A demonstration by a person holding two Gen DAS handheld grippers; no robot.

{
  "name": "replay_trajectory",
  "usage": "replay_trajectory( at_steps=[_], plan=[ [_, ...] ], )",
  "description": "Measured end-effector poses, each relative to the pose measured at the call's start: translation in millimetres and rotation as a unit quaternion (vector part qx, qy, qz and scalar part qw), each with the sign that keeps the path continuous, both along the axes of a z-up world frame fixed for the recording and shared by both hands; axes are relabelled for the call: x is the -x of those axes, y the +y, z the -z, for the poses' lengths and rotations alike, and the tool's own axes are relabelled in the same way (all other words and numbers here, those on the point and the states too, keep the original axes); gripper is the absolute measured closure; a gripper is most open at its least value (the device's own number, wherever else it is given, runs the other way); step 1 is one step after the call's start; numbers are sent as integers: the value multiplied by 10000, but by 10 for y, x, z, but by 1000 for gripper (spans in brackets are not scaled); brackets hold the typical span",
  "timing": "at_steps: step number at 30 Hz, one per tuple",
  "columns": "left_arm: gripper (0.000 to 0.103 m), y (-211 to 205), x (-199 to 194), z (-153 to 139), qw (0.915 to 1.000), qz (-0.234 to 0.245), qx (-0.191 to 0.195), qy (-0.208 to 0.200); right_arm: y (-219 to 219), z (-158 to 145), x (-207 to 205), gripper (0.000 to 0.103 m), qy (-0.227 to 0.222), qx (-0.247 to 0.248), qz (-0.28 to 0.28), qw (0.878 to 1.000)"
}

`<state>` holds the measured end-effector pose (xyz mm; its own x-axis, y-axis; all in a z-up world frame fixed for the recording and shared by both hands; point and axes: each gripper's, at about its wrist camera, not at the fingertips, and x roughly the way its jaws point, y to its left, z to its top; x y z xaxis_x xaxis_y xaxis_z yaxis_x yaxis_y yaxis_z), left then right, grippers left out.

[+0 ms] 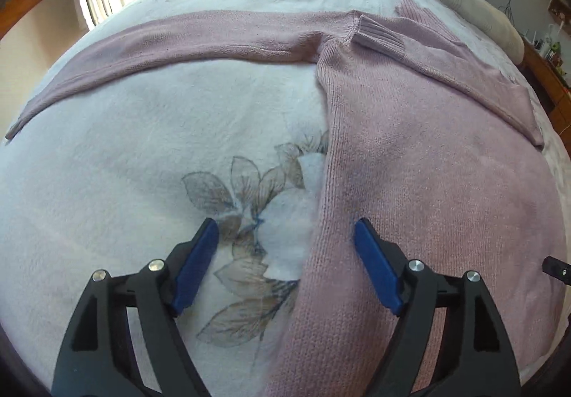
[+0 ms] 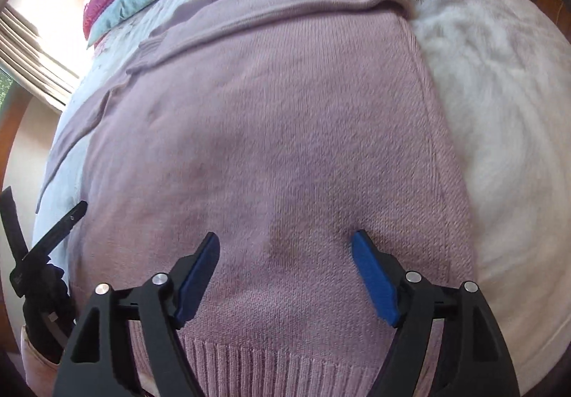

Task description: Fold small clothes

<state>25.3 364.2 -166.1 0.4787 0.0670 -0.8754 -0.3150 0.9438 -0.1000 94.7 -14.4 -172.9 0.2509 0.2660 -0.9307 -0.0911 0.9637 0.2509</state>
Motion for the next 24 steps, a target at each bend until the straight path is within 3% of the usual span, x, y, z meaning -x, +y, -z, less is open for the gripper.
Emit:
replay_trajectory(
  at_steps=[1, 3, 5, 9, 14, 18, 20, 24],
  plan=[
    [25, 25, 20, -7, 10000, 43, 61, -64, 79, 33, 10, 24, -64, 259, -80, 9996],
    [25, 99, 16, -35, 9996, 102, 246, -86, 235, 82, 9, 12, -107, 606, -305, 9976],
    [25, 279, 15, -88, 9986, 23, 503, -168, 322, 117, -2, 7, -105, 792, -291, 9964],
    [25, 1008, -35, -144, 9956, -656, 637, -220, 388, 163, -12, 3, -136, 1019, -130, 9946],
    [27, 2045, 27, -231, 9857, -1444, 772, -398, 300, 62, 75, 7, -255, 769, 198, 9965],
    [27, 2705, 77, -265, 9688, -1934, 1416, -630, 175, -135, 250, 13, -334, 164, 492, 9981],
    [29, 2915, 87, -244, 9592, -2107, 1728, -754, 187, -229, 331, 13, -432, 224, 451, 9978],
    [31, 3140, 52, -176, 9513, -2249, 1930, -845, 270, -354, 463, 13, -619, 436, 268, 9968]
  ],
)
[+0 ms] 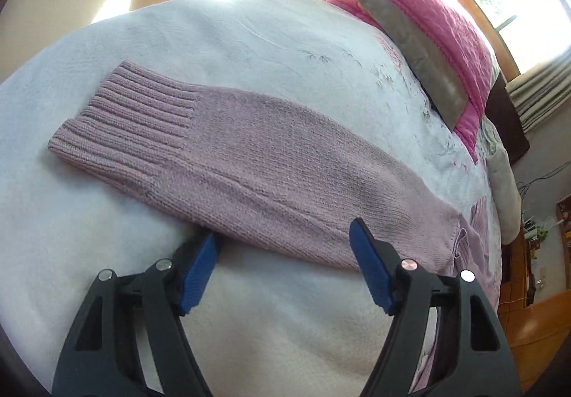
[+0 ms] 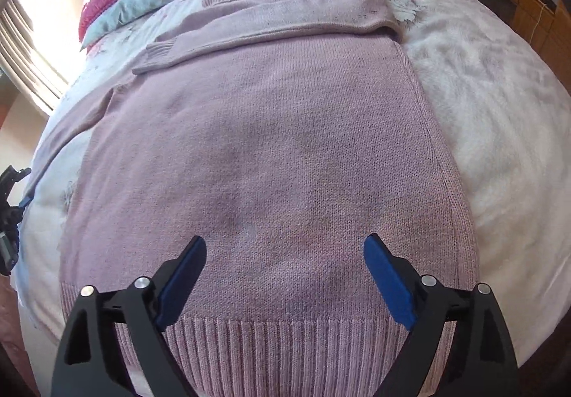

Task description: Fold small clothes

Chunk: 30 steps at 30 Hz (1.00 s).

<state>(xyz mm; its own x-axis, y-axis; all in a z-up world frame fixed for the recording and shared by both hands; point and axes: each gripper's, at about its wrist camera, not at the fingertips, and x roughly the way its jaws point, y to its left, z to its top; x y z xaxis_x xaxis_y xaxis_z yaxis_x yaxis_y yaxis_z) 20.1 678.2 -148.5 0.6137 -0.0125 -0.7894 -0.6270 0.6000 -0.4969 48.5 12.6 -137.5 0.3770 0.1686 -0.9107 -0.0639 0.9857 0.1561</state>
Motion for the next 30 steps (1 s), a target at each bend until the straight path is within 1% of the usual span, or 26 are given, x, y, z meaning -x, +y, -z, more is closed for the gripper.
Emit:
replay_trajectory(
  at_steps=[3, 7, 9, 11, 12, 14, 15, 17, 19, 21, 24, 25, 27, 30],
  plan=[
    [32, 102, -35, 37, 9999, -83, 85, -88, 45, 15, 15, 15, -3, 54, 2, 10000],
    [35, 236, -57, 63, 9997, -129, 81, -168, 93, 63, -18, 16, 25, 39, 14, 10000],
    [41, 338, -22, 84, 9995, -223, 112, -215, 83, 79, -12, 16, 16, 29, 47, 10000],
    [53, 431, 0, 108, 9989, -343, 194, -236, 57, 95, -6, 16, 28, 15, 85, 10000],
    [55, 475, 16, 120, 9986, -411, 243, -232, 49, 102, -7, 16, 24, 1, 92, 10000],
    [66, 555, 44, 139, 9978, -534, 325, -230, 40, 116, -8, 16, -1, -26, 91, 10000],
    [70, 581, 50, 148, 9976, -583, 329, -186, 37, 128, -10, 16, -1, -42, 83, 10000],
    [84, 610, 73, 162, 9973, -665, 317, -77, 39, 162, -15, 16, 17, -38, 81, 10000],
    [87, 612, 73, 157, 9973, -685, 281, -8, 35, 201, -23, 16, 33, -60, 82, 9999],
    [90, 583, 56, 120, 9978, -652, 133, 79, 32, 242, -26, 16, 63, -102, 89, 9999],
    [95, 476, -2, -13, 9974, -617, -280, 235, 18, 277, -24, 16, 56, -125, 86, 9999],
    [97, 420, -30, -76, 9971, -601, -401, 221, 12, 282, -22, 16, 43, -136, 77, 9999],
    [97, 292, -105, -218, 9967, -520, -600, 137, -4, 292, -24, 16, 32, -180, 72, 9998],
    [97, -4, -295, -440, 9961, -230, -855, -30, -23, 302, -33, 16, 13, -245, 63, 9997]
  ],
)
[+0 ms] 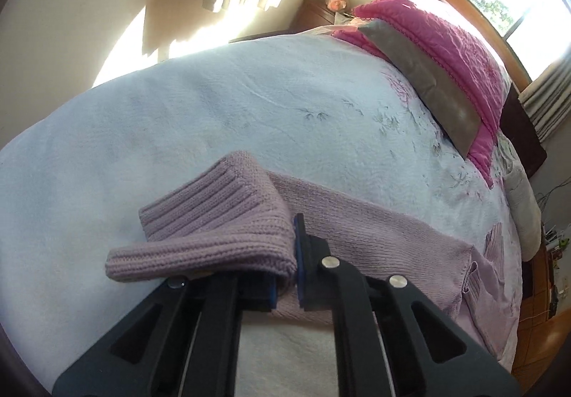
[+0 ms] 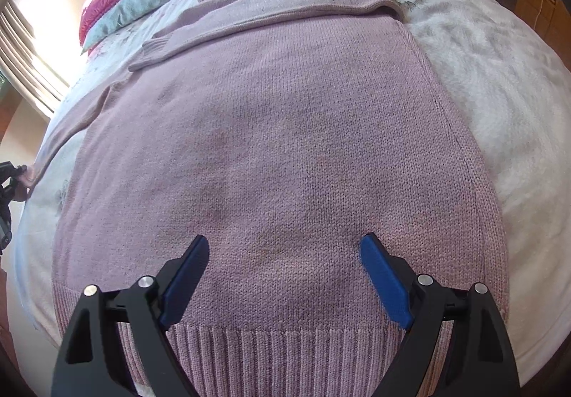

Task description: Fold small clothes

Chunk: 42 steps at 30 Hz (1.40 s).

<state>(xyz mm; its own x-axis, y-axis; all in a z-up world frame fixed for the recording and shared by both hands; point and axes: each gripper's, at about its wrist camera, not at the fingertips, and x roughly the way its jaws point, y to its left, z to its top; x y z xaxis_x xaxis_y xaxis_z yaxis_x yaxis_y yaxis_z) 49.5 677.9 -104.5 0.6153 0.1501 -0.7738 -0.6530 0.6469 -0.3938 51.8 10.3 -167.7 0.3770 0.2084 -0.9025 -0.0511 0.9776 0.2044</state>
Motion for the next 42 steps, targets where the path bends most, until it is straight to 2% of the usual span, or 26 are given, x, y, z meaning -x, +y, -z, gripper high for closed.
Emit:
replay_trajectory(
  at_steps=[5, 11, 20, 24, 25, 26, 27, 30, 33, 36, 39, 42],
  plan=[
    [97, -701, -382, -297, 9967, 708, -328, -237, -23, 22, -3, 16, -35, -30, -81, 10000],
    [98, -1624, -802, -372, 9867, 1519, -474, -338, -41, 24, 13, 16, -73, -75, -134, 9999],
    [98, -3024, -1190, -261, 9616, 2697, -348, -381, -39, 36, 41, 16, -109, -45, -200, 9997],
    [97, -3455, -1304, -40, 9520, 3051, -164, -166, -26, 36, 50, 16, -95, -9, -213, 9997],
    [92, -3534, -1334, 48, 9495, 3133, -141, -67, -25, 38, 54, 16, -91, -1, -219, 9997],
    [82, -3595, -1369, 159, 9463, 3233, -63, 71, -22, 41, 58, 16, -87, 5, -223, 9997],
    [78, -3633, -1402, 285, 9434, 3307, 14, 249, -21, 46, 59, 16, -80, 10, -227, 9997],
    [78, -3651, -1417, 600, 9376, 3419, 233, 594, -6, 58, 50, 15, -51, 39, -251, 9997],
    [77, -3555, -1295, 606, 9334, 3554, 308, 397, 39, 79, 13, 14, -16, 110, -293, 9995],
    [65, -3374, -1086, 462, 9265, 3749, 311, 125, 85, 70, -30, 14, 26, 185, -325, 9993],
    [60, -3019, -859, 370, 9333, 3585, 171, -76, 106, 21, -119, 14, 50, 124, -288, 9995],
    [60, -2571, -738, 400, 9505, 3107, -63, 39, 210, -37, -253, 16, 40, 192, -384, 9991]
  ],
)
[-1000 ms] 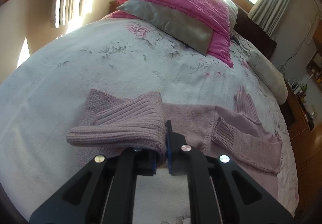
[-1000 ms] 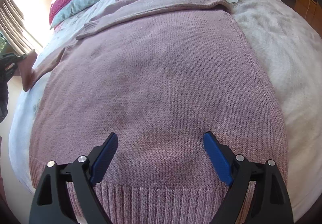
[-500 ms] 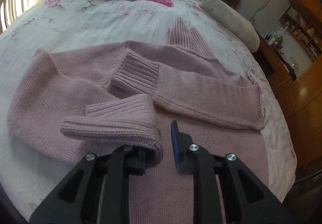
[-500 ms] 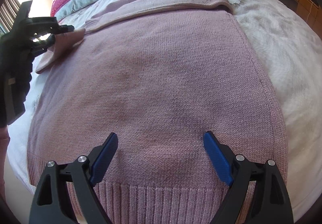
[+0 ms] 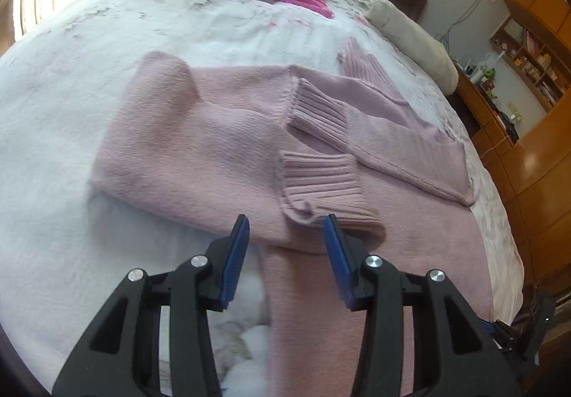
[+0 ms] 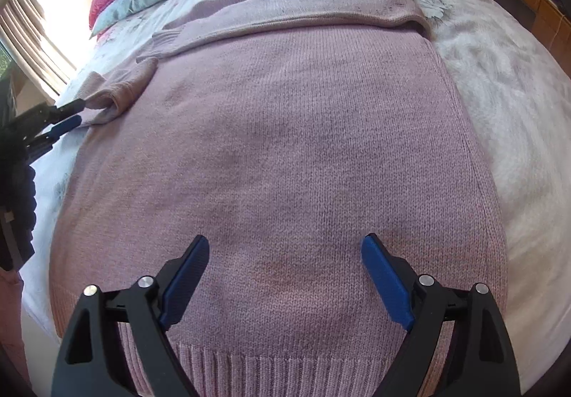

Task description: Fold small clothes

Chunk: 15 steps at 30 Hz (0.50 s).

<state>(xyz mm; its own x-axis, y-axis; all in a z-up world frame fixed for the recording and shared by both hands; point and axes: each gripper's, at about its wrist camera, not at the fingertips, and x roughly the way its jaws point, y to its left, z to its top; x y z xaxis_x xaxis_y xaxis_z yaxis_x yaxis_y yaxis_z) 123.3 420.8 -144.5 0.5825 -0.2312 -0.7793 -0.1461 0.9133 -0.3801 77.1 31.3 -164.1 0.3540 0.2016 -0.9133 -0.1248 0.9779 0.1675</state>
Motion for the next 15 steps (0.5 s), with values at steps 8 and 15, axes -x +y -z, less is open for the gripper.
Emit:
replay_trajectory(
  at_steps=[8, 15],
  plan=[
    [63, 652, 18, 282, 9938, -504, -688, 713, 553, -298, -545, 18, 20, -166, -523, 9985],
    [53, 670, 41, 373, 9957, -518, -463, 616, 1340, -381, -1328, 23, 599, -974, -858, 9897]
  ],
)
